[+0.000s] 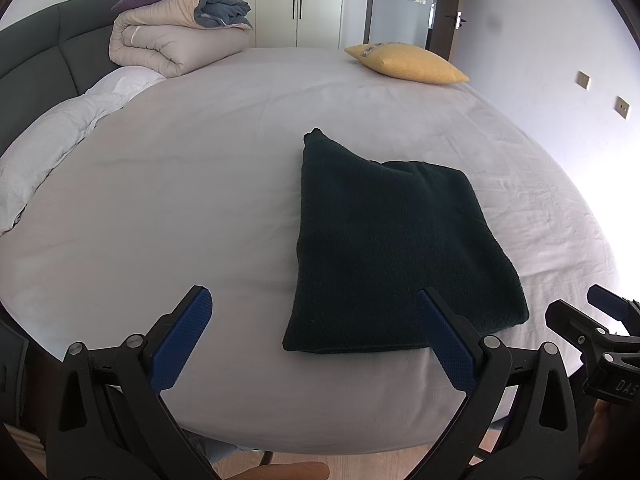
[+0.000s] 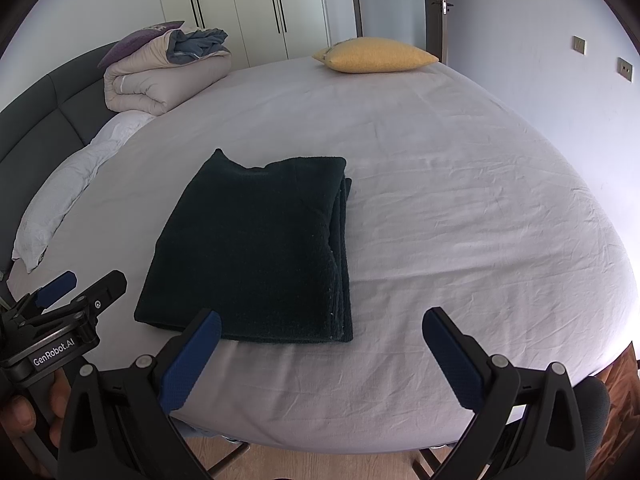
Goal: Fold small clothes
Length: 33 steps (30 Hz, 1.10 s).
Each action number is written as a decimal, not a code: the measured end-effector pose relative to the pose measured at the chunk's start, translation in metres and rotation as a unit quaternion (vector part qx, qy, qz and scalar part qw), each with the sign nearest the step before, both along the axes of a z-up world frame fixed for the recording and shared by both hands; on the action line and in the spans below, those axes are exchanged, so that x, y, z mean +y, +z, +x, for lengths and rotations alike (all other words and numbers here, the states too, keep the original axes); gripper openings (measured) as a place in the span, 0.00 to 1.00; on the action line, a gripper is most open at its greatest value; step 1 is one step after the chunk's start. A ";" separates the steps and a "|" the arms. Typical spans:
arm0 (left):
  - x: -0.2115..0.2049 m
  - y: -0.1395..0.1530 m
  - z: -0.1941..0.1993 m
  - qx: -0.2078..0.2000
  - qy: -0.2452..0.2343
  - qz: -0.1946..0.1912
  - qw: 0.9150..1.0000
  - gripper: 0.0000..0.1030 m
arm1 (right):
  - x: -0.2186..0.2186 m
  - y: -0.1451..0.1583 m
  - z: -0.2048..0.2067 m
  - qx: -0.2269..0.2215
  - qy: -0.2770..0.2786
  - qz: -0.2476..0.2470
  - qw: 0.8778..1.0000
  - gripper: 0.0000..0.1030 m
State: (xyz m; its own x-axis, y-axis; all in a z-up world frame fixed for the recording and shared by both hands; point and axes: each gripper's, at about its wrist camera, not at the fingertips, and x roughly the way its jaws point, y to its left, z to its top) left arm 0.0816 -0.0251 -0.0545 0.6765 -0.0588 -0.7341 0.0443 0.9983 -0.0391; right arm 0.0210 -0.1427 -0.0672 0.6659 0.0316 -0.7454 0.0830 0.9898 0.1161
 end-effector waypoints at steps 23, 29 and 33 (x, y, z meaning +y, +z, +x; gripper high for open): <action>-0.002 0.000 -0.001 0.000 0.001 0.000 1.000 1.00 | 0.000 -0.004 -0.001 0.003 0.002 0.002 1.000 1.00; -0.003 0.000 -0.002 0.001 0.001 -0.001 1.000 1.00 | -0.001 -0.004 -0.001 0.003 0.002 0.003 1.000 1.00; -0.004 -0.002 0.000 0.004 -0.001 -0.002 1.000 1.00 | 0.000 -0.004 -0.001 0.004 0.003 0.005 1.000 1.00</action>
State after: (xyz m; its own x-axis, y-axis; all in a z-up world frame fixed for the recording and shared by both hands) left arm 0.0812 -0.0288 -0.0564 0.6709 -0.0624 -0.7390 0.0460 0.9980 -0.0425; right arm 0.0199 -0.1431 -0.0715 0.6593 0.0423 -0.7507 0.0789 0.9890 0.1250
